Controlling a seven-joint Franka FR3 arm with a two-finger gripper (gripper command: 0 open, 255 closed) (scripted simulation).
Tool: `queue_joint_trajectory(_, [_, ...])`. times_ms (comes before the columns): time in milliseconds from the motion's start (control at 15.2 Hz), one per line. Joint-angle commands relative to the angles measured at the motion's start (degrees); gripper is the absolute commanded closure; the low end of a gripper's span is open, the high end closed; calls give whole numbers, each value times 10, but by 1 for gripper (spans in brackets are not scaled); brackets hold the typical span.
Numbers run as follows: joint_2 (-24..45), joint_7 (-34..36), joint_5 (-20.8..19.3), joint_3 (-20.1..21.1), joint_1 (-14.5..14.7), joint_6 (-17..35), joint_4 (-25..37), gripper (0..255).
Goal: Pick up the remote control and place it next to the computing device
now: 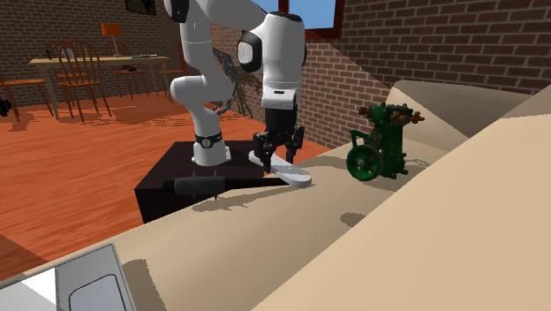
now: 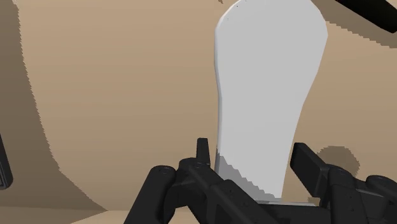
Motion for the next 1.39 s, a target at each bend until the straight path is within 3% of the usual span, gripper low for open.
queue_joint_trajectory(0, [-6,-3,3,1,-1,-14,8,255])
queue_joint_trajectory(1320, [-47,-21,24,4,-3,-157,115,255])
